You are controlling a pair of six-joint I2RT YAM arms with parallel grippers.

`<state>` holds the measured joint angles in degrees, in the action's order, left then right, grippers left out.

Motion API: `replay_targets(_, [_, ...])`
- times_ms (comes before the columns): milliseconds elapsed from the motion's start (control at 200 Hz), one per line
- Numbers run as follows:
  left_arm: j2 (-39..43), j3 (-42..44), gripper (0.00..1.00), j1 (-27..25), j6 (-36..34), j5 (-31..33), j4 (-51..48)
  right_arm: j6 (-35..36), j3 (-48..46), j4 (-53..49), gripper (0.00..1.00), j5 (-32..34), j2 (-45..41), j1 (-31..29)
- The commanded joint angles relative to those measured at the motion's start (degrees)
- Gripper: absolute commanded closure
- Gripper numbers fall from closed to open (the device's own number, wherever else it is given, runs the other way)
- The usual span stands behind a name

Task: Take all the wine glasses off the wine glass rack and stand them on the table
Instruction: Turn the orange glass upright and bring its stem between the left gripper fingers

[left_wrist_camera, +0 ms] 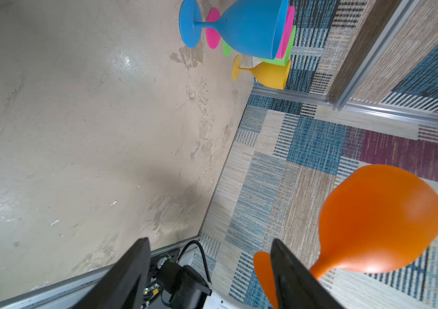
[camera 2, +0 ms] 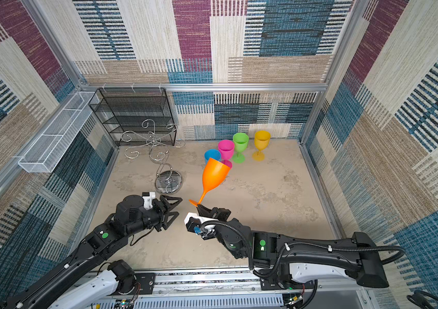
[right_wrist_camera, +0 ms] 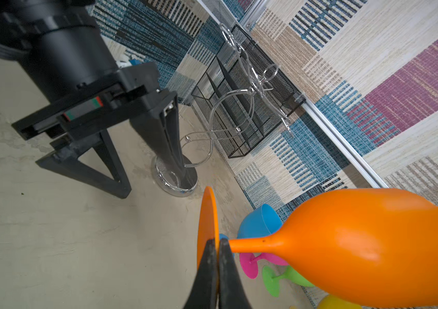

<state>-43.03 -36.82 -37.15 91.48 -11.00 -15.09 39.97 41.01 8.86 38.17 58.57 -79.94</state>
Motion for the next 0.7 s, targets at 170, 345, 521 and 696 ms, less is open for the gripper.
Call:
replay_targets(170, [-1.64,3.32,0.27,2.42,8.45,-5.51,7.18,6.59,-1.53,4.31,1.00,3.86,3.30,-2.34])
replay_targets(345, [-4.00,4.06,0.29,3.04,9.65,-7.42,9.65,8.14,-1.54,5.27,1.00,3.45,6.45,-3.55])
replay_targets(521, [-5.38,4.99,0.33,3.60,10.65,-8.98,12.71,9.27,-1.28,5.11,1.00,2.34,9.06,-3.82])
replay_targets(696, [-5.54,6.24,0.35,3.84,11.25,-9.78,14.46,10.34,-1.29,5.88,1.00,1.98,11.78,-3.82])
